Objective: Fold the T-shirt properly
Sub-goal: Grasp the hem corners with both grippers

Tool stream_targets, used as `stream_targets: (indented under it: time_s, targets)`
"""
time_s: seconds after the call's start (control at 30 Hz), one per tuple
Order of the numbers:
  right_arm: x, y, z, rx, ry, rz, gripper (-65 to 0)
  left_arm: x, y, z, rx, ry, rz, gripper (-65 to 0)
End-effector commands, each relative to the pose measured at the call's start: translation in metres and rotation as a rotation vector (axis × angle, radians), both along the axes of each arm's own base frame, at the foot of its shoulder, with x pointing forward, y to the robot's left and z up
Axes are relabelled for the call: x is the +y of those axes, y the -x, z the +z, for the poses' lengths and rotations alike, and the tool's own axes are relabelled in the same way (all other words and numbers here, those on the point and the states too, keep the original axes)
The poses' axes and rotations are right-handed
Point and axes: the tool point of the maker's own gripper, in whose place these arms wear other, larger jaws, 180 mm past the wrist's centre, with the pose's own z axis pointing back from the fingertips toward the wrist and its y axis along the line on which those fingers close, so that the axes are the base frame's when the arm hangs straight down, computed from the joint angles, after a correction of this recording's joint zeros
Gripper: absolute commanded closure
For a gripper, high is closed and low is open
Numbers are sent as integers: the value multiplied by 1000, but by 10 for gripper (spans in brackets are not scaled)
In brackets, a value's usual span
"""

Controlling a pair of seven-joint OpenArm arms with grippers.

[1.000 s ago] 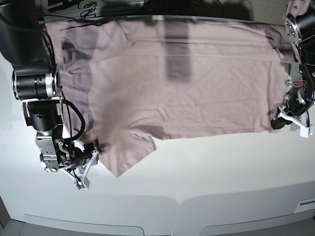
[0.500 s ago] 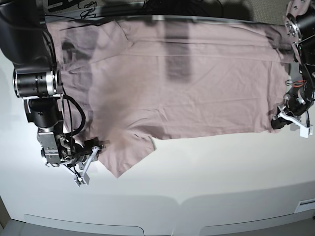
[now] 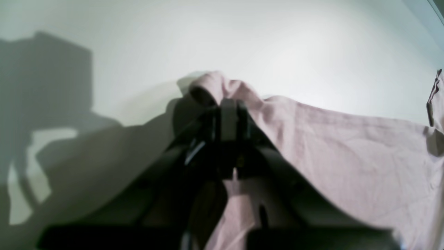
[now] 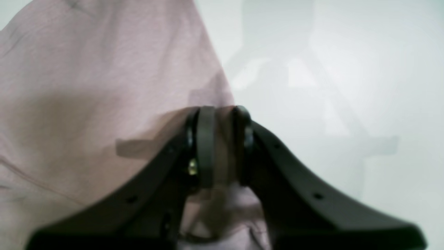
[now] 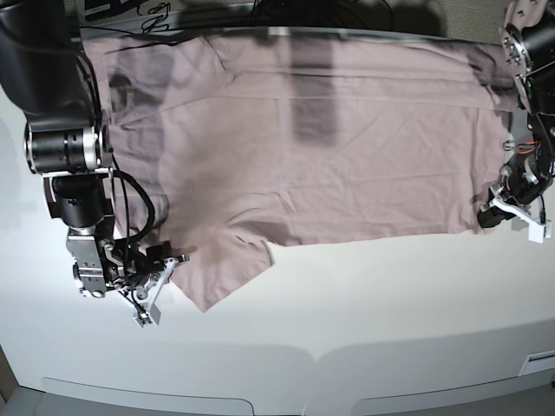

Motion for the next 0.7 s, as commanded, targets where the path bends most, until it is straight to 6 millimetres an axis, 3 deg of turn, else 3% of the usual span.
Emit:
stream_targets:
  time_s: [0.0,0.1,0.3,0.67]
  targets:
    - [-5,9,-2,61,37,29,-58,8,3,-2,41,-39,-12,0]
    - [-4,9,-2,62,34,34,0,8,3,-1,41,-39,-12,0]
    - [0,-5,6,-9,10,31,0,8,3,-1,40,-38,-12,0]
    - [8,-44,52,-111,-107,-30,0,9,2,0,32,-38,-8,0]
